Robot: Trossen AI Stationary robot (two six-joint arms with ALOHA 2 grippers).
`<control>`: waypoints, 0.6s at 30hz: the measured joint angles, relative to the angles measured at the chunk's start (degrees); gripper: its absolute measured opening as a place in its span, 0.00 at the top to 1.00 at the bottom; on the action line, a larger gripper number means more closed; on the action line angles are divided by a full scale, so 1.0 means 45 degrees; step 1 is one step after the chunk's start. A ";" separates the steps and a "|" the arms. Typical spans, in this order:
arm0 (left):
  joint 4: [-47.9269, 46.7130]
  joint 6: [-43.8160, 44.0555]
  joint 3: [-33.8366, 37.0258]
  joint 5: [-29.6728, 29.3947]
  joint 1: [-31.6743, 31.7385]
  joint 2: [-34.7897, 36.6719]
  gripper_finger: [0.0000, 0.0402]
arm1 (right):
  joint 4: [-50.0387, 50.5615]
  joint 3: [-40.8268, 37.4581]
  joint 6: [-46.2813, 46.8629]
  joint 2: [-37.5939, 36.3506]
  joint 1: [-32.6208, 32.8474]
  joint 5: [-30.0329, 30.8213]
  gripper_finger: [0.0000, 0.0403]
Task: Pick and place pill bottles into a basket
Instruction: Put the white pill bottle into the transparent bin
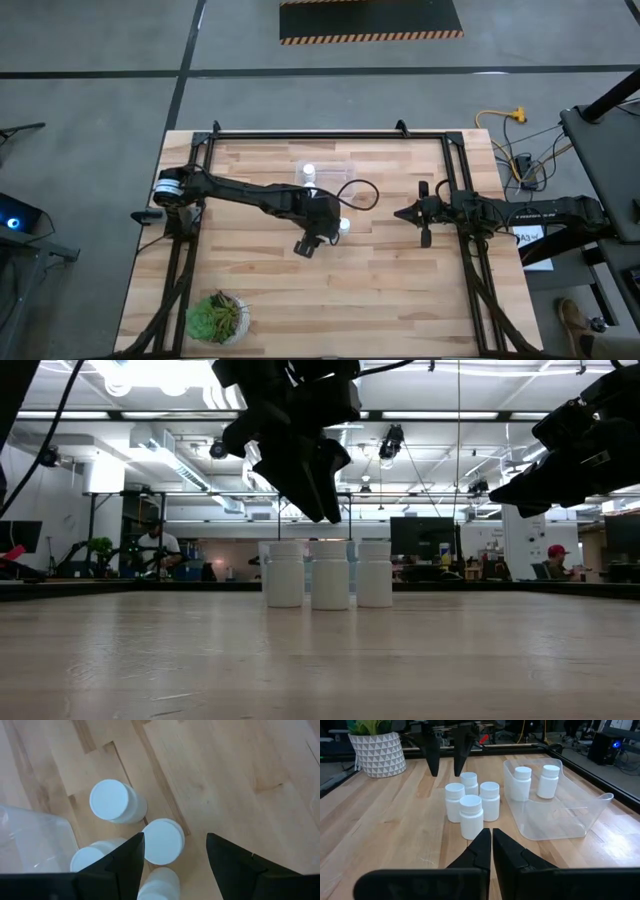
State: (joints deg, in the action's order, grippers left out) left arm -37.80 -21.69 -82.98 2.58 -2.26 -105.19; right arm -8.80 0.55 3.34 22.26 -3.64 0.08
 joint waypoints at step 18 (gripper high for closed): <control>-0.0743 0.0068 -0.0940 0.0057 -0.0001 0.0005 0.49 | -0.0019 -0.0002 -0.0022 0.0000 0.0000 0.0000 0.98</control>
State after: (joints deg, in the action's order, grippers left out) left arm -41.14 -21.39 -87.21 2.83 -2.27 -105.16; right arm -8.88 0.54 3.25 22.26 -3.64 0.08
